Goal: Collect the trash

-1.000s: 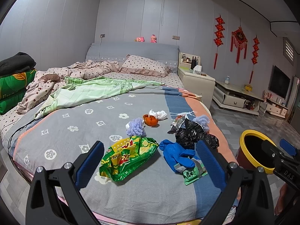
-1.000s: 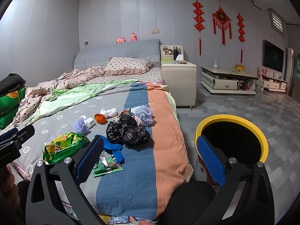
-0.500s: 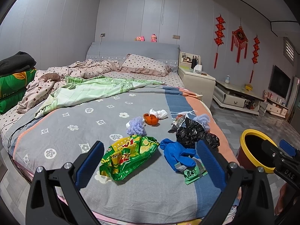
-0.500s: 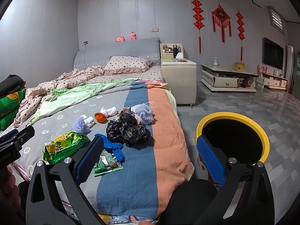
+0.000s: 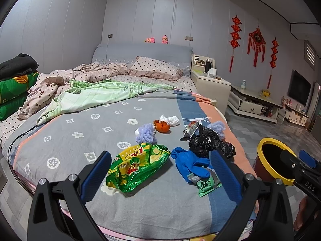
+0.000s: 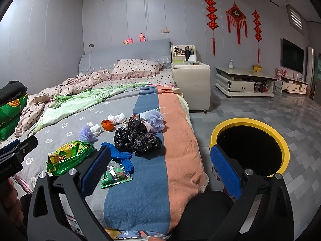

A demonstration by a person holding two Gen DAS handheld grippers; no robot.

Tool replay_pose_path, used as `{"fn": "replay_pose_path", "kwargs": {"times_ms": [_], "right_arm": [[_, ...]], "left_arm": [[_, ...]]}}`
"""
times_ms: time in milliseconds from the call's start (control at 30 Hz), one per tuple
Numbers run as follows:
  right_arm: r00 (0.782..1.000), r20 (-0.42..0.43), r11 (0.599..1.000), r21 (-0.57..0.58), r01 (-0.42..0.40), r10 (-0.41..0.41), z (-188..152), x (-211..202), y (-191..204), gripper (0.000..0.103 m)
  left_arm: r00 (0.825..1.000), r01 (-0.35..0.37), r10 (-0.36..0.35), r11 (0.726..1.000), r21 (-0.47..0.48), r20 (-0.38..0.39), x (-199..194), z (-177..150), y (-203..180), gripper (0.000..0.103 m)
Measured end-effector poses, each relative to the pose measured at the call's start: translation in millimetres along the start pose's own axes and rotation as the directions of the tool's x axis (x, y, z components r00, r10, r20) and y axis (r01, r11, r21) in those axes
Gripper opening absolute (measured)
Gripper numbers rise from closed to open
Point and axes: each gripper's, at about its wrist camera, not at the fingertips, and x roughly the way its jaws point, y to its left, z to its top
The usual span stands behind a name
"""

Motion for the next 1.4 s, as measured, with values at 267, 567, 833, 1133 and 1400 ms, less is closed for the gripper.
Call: {"fn": "replay_pose_path", "kwargs": {"times_ms": [267,567,833,1133,1400], "right_arm": [[1.000,-0.002,1.000,0.002,-0.001,0.001,0.4,0.6,-0.4,0.095],[1.000,-0.003,1.000,0.005,0.000,0.000,0.7,0.8,-1.5,0.095],[1.000,-0.009,1.000,0.014,0.005,-0.005,-1.3,0.3,-1.7,0.095],[1.000,0.010,1.000,-0.002,0.024,-0.024,7.4,3.8,-3.6,0.095],[0.999,-0.007,0.997,-0.067,-0.048,0.048,33.0,26.0,-3.0,0.095]], "left_arm": [[1.000,0.001,-0.001,1.000,-0.001,-0.002,0.5,-2.3,-0.2,0.096],[1.000,0.003,-0.003,1.000,-0.003,-0.005,1.2,-1.8,0.4,0.096],[1.000,0.003,-0.003,1.000,-0.003,-0.008,1.5,-3.1,0.1,0.096],[1.000,0.004,-0.004,1.000,-0.003,-0.012,2.2,-5.3,0.2,0.096],[0.994,0.067,-0.068,0.998,-0.014,-0.082,22.1,-6.2,8.3,0.096]]}}
